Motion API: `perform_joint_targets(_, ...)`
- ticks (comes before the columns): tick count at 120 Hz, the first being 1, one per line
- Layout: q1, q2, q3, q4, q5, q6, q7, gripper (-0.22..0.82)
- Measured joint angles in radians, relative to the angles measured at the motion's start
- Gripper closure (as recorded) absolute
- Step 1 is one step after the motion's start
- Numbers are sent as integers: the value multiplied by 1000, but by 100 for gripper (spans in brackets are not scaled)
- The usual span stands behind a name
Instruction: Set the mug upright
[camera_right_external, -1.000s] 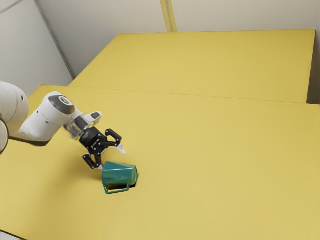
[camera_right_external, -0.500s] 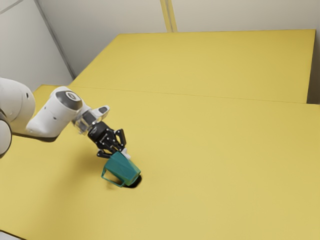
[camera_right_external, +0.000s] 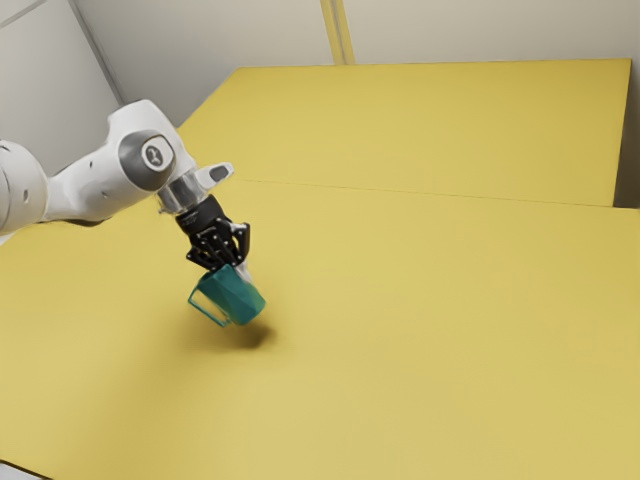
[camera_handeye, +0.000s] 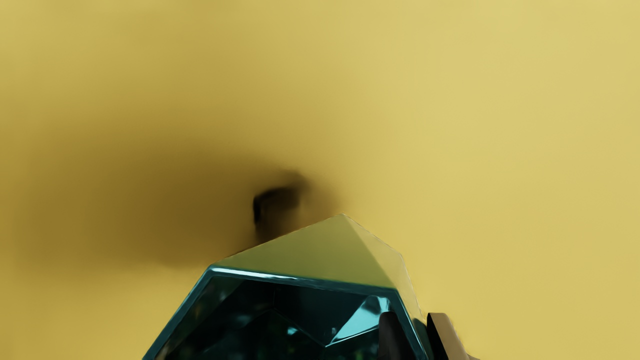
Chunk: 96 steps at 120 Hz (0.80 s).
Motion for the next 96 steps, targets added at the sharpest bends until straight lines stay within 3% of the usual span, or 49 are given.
perform_joint_targets(49, -44, 53, -33, 39, 357, 252, -41, 78)
perform_joint_targets(96, -55, 15, -38, -74, 422, 358, -79, 78)
